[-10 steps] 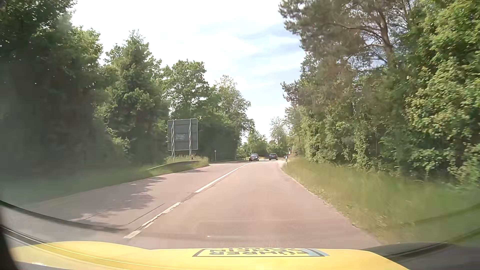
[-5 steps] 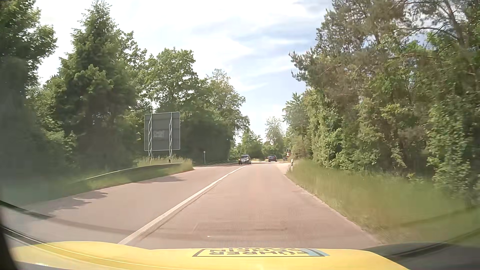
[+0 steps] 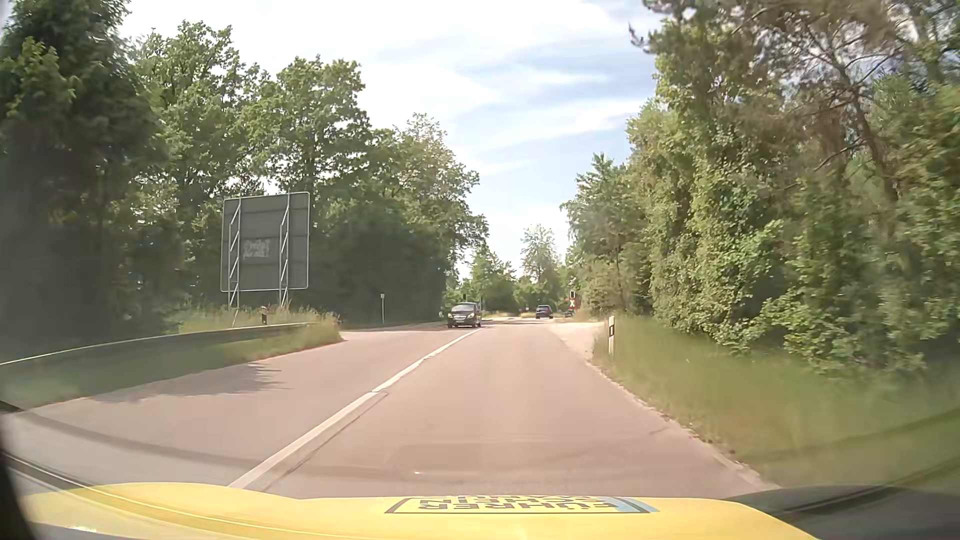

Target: Follow the waypoints while adhering to traffic rules and regulations

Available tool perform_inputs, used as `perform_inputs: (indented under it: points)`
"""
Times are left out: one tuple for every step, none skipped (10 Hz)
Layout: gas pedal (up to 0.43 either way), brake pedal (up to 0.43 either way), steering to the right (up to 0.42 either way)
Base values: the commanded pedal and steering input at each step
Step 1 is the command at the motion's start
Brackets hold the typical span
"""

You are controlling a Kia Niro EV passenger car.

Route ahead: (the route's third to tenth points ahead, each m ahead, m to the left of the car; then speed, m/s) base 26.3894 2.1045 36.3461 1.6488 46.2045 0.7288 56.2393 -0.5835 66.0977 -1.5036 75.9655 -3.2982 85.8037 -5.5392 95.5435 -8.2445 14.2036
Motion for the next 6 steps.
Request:
perform_inputs:
  points:
    - [0.000,0.000,0.011]
    - [0.000,0.000,0.011]
    - [0.000,0.000,0.011]
    - [0.000,0.000,0.010]
    - [0.000,0.000,0.010]
    - [0.000,0.000,0.010]
